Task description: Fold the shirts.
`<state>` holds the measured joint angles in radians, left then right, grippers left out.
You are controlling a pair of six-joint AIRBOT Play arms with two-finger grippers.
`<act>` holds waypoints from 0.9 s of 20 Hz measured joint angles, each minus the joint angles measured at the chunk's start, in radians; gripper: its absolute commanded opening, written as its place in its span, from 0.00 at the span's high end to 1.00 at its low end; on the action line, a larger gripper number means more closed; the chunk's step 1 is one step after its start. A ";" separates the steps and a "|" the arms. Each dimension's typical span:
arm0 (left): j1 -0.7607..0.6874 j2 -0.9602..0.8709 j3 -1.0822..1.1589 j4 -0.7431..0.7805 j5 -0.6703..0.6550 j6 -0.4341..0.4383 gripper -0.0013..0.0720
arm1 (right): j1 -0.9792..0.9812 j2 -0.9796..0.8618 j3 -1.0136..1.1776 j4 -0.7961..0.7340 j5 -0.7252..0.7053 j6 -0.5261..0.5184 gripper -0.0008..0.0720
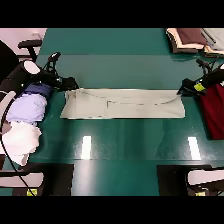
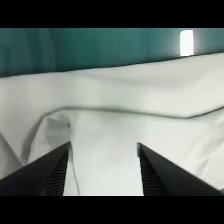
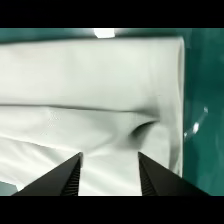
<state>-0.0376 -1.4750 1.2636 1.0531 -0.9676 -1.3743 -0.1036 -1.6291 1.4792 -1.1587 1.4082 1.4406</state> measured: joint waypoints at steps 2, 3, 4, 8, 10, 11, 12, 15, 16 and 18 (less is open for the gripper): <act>-0.001 -0.013 0.031 -0.009 -0.005 -0.008 0.30 | -0.034 -0.020 0.021 0.040 0.017 -0.035 0.35; -0.001 -0.017 0.047 -0.013 -0.015 -0.009 0.31 | -0.053 -0.026 0.026 0.052 0.034 -0.049 0.32; -0.001 -0.019 0.059 -0.021 -0.022 -0.011 0.57 | -0.077 -0.030 0.026 0.063 0.053 -0.060 0.19; -0.010 -0.024 0.080 -0.071 -0.046 -0.011 0.94 | -0.174 -0.038 -0.057 0.083 0.081 -0.085 0.17; -0.039 -0.026 0.085 -0.093 -0.048 -0.009 0.95 | -0.203 -0.040 -0.124 0.090 0.062 -0.100 0.17; -0.060 -0.028 0.086 -0.097 -0.045 -0.009 0.95 | -0.210 -0.040 -0.158 0.105 0.048 -0.113 0.19; -0.084 -0.031 0.087 -0.101 -0.034 -0.010 0.95 | -0.213 -0.042 -0.192 0.126 0.032 -0.126 0.28; -0.175 -0.050 0.088 -0.111 0.024 -0.031 0.95 | -0.198 -0.041 -0.265 0.214 -0.030 -0.172 0.65; -0.208 -0.059 0.089 -0.113 0.047 -0.037 0.95 | -0.187 -0.042 -0.276 0.223 -0.053 -0.187 0.91; -0.268 -0.086 0.093 -0.116 0.080 -0.048 0.95 | -0.163 -0.042 -0.274 0.232 -0.078 -0.206 0.96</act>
<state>-0.3054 -1.5612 1.3571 0.9375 -0.8871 -1.4223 -0.2665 -1.6714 1.2057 -0.9264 1.3300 1.2343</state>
